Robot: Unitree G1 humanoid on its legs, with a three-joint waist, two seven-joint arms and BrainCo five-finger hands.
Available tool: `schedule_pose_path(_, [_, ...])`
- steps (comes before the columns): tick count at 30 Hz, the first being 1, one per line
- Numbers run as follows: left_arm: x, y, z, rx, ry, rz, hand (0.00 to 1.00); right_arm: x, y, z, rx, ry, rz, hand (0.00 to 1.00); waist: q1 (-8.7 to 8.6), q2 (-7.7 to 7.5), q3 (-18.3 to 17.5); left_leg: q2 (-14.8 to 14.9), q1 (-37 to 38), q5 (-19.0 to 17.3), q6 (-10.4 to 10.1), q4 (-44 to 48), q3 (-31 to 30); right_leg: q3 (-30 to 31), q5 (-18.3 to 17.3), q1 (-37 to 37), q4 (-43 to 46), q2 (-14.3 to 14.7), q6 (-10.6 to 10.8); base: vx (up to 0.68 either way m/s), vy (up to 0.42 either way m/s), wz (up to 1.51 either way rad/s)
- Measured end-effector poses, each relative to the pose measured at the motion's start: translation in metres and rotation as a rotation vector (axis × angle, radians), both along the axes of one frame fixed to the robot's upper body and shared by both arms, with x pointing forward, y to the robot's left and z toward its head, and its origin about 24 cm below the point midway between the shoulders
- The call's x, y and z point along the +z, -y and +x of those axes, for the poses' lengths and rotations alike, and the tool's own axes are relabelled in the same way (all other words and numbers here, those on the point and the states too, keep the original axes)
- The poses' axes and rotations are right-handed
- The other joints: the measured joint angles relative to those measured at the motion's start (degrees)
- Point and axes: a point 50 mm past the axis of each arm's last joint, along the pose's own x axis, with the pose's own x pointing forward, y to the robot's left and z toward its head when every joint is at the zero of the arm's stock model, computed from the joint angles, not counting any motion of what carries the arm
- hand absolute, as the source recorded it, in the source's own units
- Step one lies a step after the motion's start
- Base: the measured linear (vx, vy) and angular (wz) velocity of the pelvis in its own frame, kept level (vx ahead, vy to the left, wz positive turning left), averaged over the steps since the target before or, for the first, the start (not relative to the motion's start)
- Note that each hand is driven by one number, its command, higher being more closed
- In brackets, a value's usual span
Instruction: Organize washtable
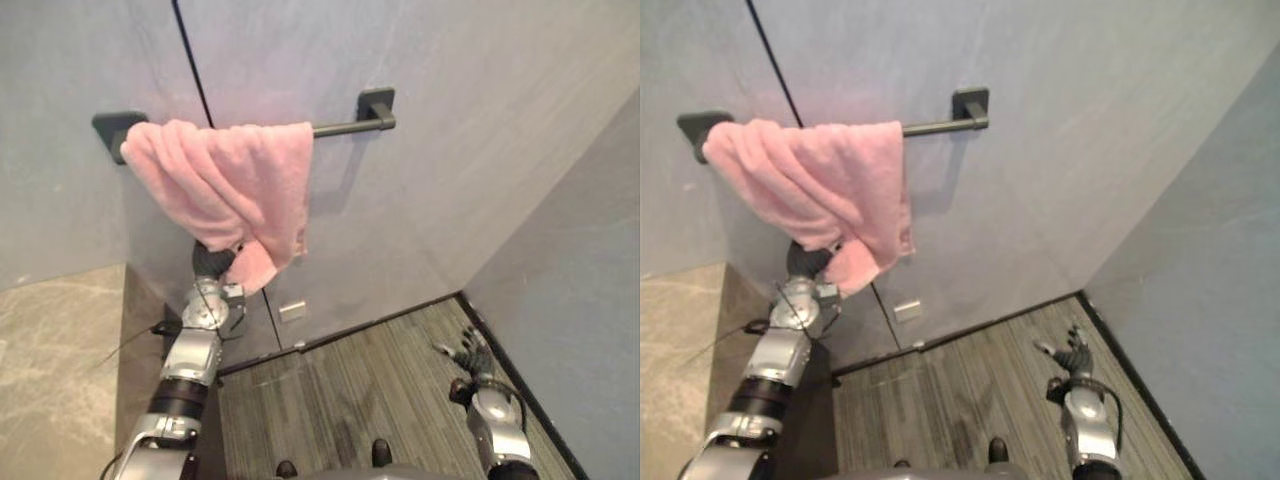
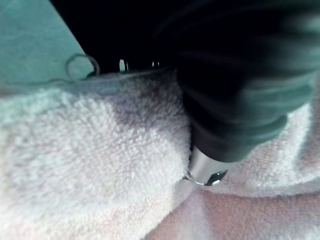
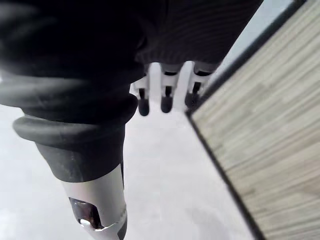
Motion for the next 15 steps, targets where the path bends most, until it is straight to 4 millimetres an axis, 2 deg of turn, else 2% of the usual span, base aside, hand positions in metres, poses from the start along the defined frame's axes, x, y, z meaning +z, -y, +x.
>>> schedule_pose_path(3, [0.007,0.010,0.001,-0.035,0.038,-0.047,1.00,0.020,-0.018,0.026,0.095,0.096,0.015,0.00,0.16,0.01,0.0,0.0,0.0,-0.1,0.0,0.3,0.3,0.4,0.2,-0.1,0.0,0.0,0.3,-0.05,-0.030,-0.07])
schedule_pose_path(6, [0.011,0.022,0.001,-0.074,0.063,-0.088,1.00,0.042,-0.038,0.049,0.216,0.180,-0.001,0.00,1.18,0.09,0.1,0.1,0.0,-0.5,-0.3,0.9,0.2,0.5,0.3,0.1,0.0,0.0,0.5,-0.05,-0.035,-0.01])
schedule_pose_path(10, [0.018,0.029,0.002,-0.102,0.096,-0.108,1.00,0.079,-0.071,0.081,0.371,0.308,-0.036,0.00,1.61,0.42,0.3,0.2,-0.9,-0.7,-0.2,2.1,-0.6,0.0,0.4,0.2,0.1,-0.2,0.6,-0.04,-0.034,0.08])
schedule_pose_path(15, [0.028,0.041,0.007,-0.155,0.135,-0.112,1.00,0.102,-0.099,0.096,0.529,0.378,-0.078,0.00,2.70,0.80,0.5,0.1,-1.5,-0.7,-0.2,2.7,-1.6,-1.0,0.4,0.2,0.4,-0.4,0.6,-0.03,-0.024,0.10])
